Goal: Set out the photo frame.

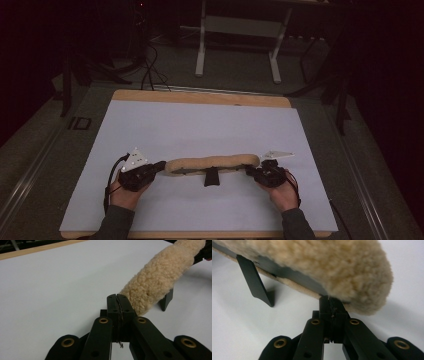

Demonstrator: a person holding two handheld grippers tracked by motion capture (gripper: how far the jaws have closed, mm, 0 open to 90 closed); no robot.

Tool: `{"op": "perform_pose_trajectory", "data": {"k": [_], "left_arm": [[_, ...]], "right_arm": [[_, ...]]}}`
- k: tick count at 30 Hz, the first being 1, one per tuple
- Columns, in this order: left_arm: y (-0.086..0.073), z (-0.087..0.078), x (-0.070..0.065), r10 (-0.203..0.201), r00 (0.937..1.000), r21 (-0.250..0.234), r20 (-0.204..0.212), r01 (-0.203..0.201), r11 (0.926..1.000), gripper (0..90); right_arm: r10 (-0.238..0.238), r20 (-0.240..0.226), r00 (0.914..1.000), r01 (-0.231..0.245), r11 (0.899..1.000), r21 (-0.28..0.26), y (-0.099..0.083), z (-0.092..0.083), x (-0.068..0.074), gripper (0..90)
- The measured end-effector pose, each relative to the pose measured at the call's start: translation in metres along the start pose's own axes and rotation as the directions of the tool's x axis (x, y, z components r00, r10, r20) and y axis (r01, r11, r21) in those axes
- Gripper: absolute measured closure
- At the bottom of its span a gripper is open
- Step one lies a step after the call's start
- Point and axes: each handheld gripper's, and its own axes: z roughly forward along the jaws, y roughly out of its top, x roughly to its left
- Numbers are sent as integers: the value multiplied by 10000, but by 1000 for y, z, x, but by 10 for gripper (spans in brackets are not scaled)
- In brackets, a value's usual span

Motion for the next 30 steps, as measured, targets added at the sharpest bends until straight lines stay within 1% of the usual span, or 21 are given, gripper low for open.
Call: {"op": "perform_pose_trajectory", "data": {"k": [7,10,17,24,25,30], "left_arm": [[-1,-1,-2,60,10000,8,17,-60,10000,900],[-1,-1,-3,98,10000,12,10,-98,10000,900],[-1,-3,-7,211,9998,59,-19,-211,9998,900],[-3,-4,-11,295,9996,66,-15,-295,9995,900],[-3,-5,-13,311,9995,61,-18,-311,9995,900],[-4,-6,-17,393,9992,71,10,-394,9992,900]], "right_arm": [[-102,-21,9999,102,9999,-48,4,3,3,892],[-78,-123,9999,77,9999,-73,7,4,4,892],[-66,-143,9999,64,9999,-115,11,4,4,892],[-39,-159,9999,37,9999,-125,14,4,5,892],[-63,-105,9999,62,9999,-106,16,5,5,892],[-94,-167,9998,92,9999,-112,19,6,7,892]]}}
